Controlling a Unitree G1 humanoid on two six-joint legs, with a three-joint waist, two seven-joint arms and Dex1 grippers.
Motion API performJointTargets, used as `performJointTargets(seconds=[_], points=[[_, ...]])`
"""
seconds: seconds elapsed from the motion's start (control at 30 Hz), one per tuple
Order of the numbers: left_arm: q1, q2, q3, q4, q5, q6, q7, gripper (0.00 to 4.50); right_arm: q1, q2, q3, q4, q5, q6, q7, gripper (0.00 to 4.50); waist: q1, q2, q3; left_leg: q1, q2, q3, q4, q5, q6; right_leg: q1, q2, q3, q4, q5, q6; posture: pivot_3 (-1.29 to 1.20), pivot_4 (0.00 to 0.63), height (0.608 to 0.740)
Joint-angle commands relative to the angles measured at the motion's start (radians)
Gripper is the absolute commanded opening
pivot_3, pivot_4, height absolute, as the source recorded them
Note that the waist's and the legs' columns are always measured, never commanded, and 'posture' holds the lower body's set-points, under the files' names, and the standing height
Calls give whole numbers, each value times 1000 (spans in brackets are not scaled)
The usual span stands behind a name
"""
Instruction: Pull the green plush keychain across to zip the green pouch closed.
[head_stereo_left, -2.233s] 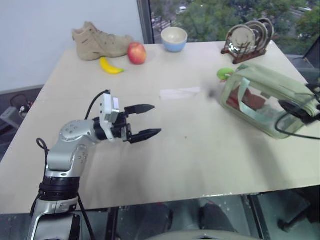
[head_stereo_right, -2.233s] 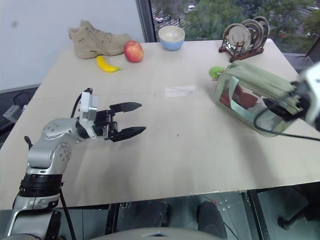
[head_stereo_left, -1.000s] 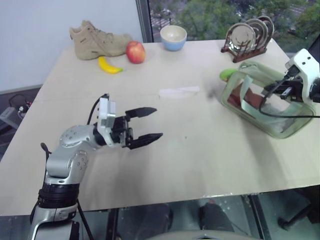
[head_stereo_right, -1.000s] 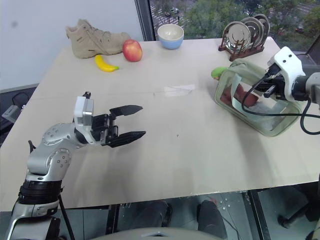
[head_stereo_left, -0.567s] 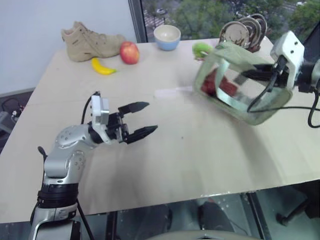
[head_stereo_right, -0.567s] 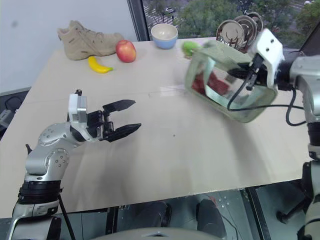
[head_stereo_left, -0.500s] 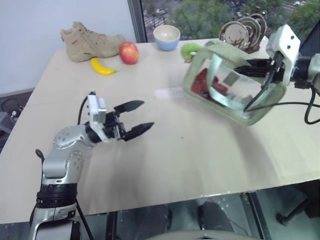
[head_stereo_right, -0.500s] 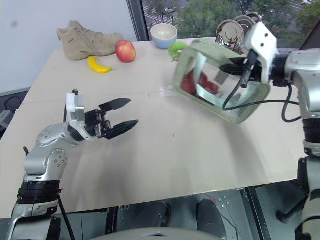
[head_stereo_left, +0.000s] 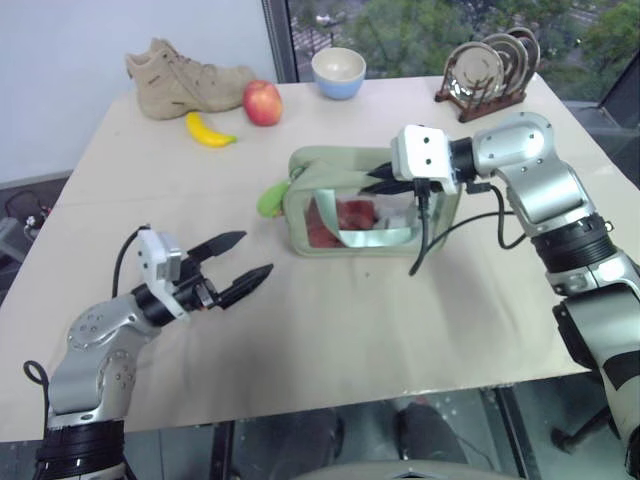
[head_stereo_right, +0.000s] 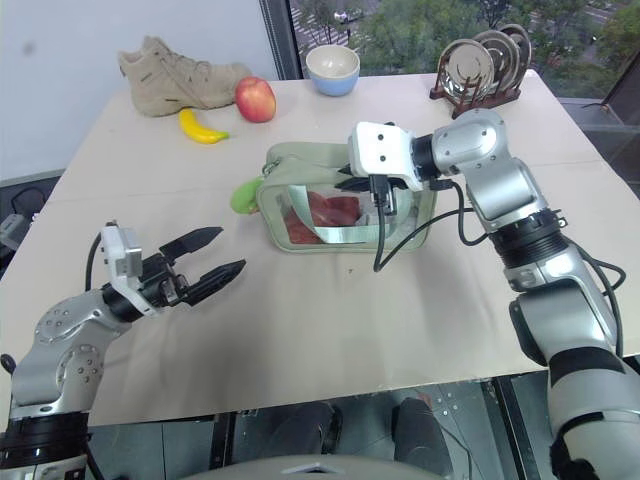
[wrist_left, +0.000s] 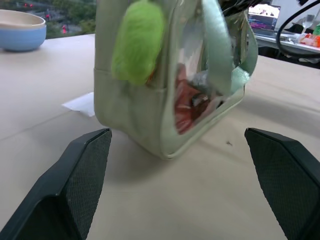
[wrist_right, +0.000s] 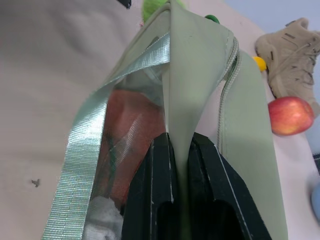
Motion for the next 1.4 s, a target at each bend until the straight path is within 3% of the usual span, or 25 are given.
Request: performJointTargets(seconds=[0.03, 0.27, 0.8, 0.93, 1.13, 1.4], points=[[31, 11, 41, -75, -24, 3, 22, 4500, -40, 18, -12, 63, -70, -48, -79, 42, 0, 0, 0, 0, 0, 0, 0, 0, 0, 0, 0, 0, 0, 0, 0, 0, 150, 740], [21, -10, 19, -93, -36, 21, 71, 4500, -82, 41, -16, 145, -110, -94, -79, 42, 3, 0, 0, 0, 0, 0, 1, 0, -1, 0, 0, 0, 1, 0, 0, 0, 150, 740], [-140, -90, -132, 27, 109, 5, 216, 4500, -1, 58, -23, -39, -85, 57, -38, 42, -10, 0, 0, 0, 0, 0, 1, 0, -1, 0, 0, 0, 2, 0, 0, 0, 150, 740], [-164, -120, -122, 44, 66, 13, 192, 4500, -3, 57, -23, -51, -88, 73, -44, 42, -16, 0, 0, 0, 0, 0, 2, 0, -1, 0, 0, 0, 2, 0, 0, 0, 150, 740], [-138, -59, -21, 49, -71, 117, 119, 4500, -11, 59, -22, -40, -99, 80, -59, 42, -23, 0, 0, 0, 0, 0, 1, 0, -1, 0, 0, 0, 2, 0, 0, 0, 150, 740], [-233, -6, -13, 114, 20, 34, 122, 4500, -15, 71, -19, -23, -101, 76, -66, 42, -19, 0, -1, -1, -1, -2, 3, 0, -1, 0, 0, -1, 2, 0, 0, 0, 150, 740]])
